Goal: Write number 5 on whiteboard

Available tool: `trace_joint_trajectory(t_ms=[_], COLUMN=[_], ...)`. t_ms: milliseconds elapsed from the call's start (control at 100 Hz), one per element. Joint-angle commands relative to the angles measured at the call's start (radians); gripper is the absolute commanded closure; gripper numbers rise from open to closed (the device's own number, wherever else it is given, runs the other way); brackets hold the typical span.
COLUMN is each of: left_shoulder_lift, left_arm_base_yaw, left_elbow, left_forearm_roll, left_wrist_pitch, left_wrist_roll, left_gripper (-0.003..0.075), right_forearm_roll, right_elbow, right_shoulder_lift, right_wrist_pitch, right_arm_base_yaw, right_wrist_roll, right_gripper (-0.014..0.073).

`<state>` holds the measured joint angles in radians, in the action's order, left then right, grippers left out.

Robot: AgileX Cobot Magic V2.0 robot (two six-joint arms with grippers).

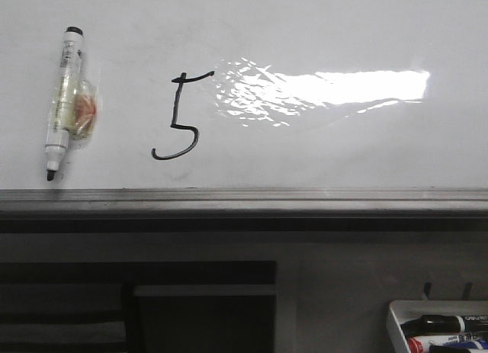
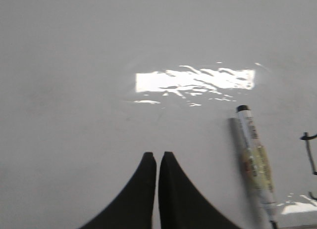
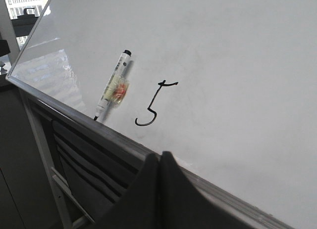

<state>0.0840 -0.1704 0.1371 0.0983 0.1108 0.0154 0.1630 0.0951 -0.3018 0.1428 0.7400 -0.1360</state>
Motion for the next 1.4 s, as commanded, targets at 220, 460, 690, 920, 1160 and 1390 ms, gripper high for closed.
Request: trace_joint_trajectory(t_ms=[220,460,690,920,1160,1390], left_shoulder_lift=[-0.119,-0.119,-0.117,-0.117,-0.117,-0.117], left_arm_base_yaw=[0.221,0.240,0.240,0.240,0.240,0.240], left_elbow=[-0.112,-0.159,-0.159,-0.159,-0.159,-0.159], left_forearm_roll=[-0.080,-0.070,-0.033,-0.033,-0.033,-0.033], left_wrist_pitch=[-0.077,0.109,0.187,0.187,0.187,0.187], left_wrist_roll=[-0.143,-0.143,-0.143,-0.143,-0.143,-0.143], left_gripper=[0.0741,0.0741,0.0741,0.0741,0.0741,0.0741], right_forearm_roll=[-0.004,-0.004,-0.004,-0.004,-0.004,-0.004], right_elbow=[0.028,0.028,0.028,0.028,0.028,0.028], right_shoulder_lift=[-0.005,-0.005,-0.005,-0.005,-0.005,-0.005], right_wrist_pitch=[0.077,0.077,0.077,0.077,0.077,0.077], right_arm_base_yaw=[-0.006,-0.006,-0.006,-0.006,-0.006,-0.006], right_wrist_roll=[-0.004,-0.004,-0.004,-0.004,-0.004,-0.004], right_gripper=[0.0644,0.0644,0.0644,0.0644,0.0644,0.0644])
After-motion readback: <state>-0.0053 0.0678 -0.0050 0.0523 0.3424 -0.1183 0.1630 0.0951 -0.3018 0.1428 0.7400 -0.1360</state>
